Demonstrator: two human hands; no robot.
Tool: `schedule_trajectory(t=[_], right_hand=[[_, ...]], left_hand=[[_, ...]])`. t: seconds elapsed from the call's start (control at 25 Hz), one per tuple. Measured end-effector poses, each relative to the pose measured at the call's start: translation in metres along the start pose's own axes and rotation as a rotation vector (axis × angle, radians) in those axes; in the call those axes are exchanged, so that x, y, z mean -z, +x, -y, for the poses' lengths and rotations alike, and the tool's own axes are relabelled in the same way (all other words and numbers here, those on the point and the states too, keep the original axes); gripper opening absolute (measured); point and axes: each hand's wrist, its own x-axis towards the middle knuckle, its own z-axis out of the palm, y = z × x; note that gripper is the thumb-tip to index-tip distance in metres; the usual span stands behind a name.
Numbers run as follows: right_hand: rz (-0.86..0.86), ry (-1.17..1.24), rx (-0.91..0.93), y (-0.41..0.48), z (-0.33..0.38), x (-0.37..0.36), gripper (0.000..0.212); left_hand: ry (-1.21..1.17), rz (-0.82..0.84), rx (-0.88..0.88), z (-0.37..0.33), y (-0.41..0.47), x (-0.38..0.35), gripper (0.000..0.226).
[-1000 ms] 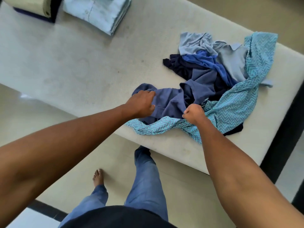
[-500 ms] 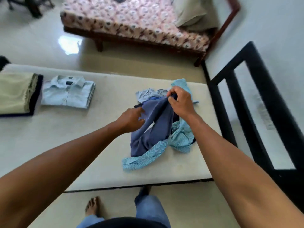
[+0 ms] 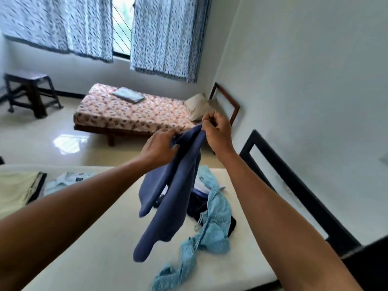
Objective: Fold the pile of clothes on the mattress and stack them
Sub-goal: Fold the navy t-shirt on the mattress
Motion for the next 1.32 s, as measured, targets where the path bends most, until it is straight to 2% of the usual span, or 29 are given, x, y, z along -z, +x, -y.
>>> schedule_trajectory(t=[0.04,0.12,0.32,0.44,0.52,0.64,0.72,0.84,1.0,1.04,1.12,1.24,1.32], right_hand=[[0.007,0.026,0.020,0.005,0.011,0.002,0.004],[0.004,0.106,0.024,0.014,0.029,0.004,0.008],[0.058,0.210,0.073,0.025,0.054,0.009,0.008],[0.094,0.268,0.129,0.019,0.062,0.009,0.008],[0.078,0.293,0.158,0.019,0.062,0.011,0.007],[0.035,0.353,0.065,0.024,0.044,0.010,0.009],[0.040,0.290,0.006,0.018,0.034,0.009,0.007],[0.034,0.179,-0.082,0.013,0.025,0.009,0.010],[-0.017,0.191,-0.177,0.008,0.029,0.012,0.010],[-0.020,0.195,-0.193,0.006,0.031,0.011,0.013],[0.032,0.184,-0.220,0.003,0.028,0.007,0.018],[0.066,0.096,-0.260,-0.013,0.035,-0.001,0.029],[0.091,0.013,-0.301,-0.041,0.045,-0.012,0.024]], left_hand=[[0.029,-0.041,-0.017,-0.002,-0.003,0.012,0.030],[0.080,-0.096,-0.013,-0.008,-0.011,0.030,0.025],[0.006,-0.181,0.039,-0.049,-0.047,0.047,0.044],[0.152,-0.179,0.062,-0.059,-0.069,0.049,0.026],[0.249,-0.212,0.163,-0.061,-0.080,0.061,0.018],[0.308,-0.230,0.266,-0.059,-0.086,0.100,0.021],[0.281,-0.235,0.283,-0.057,-0.080,0.128,0.025],[0.242,-0.126,0.176,-0.065,-0.064,0.154,0.039],[0.295,0.290,-0.051,-0.090,-0.041,0.203,0.045],[0.286,0.343,-0.088,-0.091,-0.034,0.218,0.047],[0.185,0.303,-0.060,-0.082,-0.029,0.235,0.048],[0.004,0.218,0.093,-0.053,-0.038,0.219,0.050],[-0.010,0.224,0.141,-0.037,-0.048,0.196,0.047]])
